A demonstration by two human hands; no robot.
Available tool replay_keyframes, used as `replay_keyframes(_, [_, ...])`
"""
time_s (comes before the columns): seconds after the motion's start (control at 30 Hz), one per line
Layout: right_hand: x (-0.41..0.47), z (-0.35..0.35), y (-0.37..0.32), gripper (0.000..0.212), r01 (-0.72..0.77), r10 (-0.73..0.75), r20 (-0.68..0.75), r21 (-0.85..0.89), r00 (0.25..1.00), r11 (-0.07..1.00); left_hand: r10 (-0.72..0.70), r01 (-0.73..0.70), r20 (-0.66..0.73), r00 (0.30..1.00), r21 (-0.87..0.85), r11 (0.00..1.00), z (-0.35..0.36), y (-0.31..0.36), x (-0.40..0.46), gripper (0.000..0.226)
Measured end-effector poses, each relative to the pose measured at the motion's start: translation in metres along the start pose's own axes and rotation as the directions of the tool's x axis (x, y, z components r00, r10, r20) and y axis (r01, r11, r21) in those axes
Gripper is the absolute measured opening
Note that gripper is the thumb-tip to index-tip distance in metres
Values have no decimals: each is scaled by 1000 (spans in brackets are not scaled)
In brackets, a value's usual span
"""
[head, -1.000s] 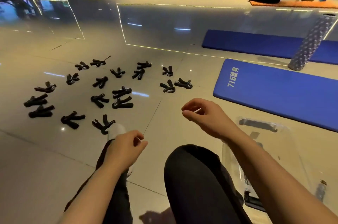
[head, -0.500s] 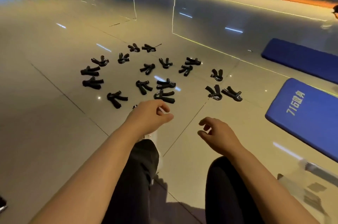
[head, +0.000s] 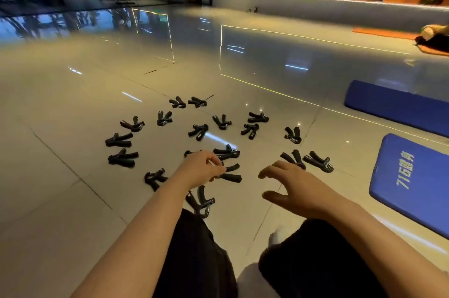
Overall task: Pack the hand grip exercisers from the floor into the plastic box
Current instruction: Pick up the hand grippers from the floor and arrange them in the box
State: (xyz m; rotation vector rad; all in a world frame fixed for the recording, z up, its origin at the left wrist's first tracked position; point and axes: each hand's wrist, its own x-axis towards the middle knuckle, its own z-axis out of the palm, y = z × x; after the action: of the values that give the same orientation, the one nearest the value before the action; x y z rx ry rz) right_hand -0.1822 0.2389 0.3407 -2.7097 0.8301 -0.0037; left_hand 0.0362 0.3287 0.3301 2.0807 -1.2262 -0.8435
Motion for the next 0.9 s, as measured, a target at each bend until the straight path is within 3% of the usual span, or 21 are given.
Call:
replay_keyframes(0.07, [12,2,18,45,-66,75,94,-97,993,993,17,-16,58,998,-13,1000,-3,-6,22,16])
replay_keyframes(0.17, [44,-2,37,44,-147,148,116,-16,982,989,15,-16,137,990,6,1000,-8,-20,60,16])
replay_keyframes(0.33, [99,6,63,47,-58,69,376,-43,924,997,-2,-33,258,966,131,991,-10,-39,120,19])
replay_keyframes(0.43, [138,8,82,48,-52,89,440,-96,894,994,-27,-46,352,935,198,979,-14,-50,154,18])
replay_keyframes(0.67, [246,51,112,53,139,4,472,-267,882,954,-84,-9,382,920,236,972,-4,-101,248,24])
replay_keyframes(0.9, [334,176,175,66,300,-73,579,-307,812,903,-274,174,266,924,346,922,98,-261,306,38])
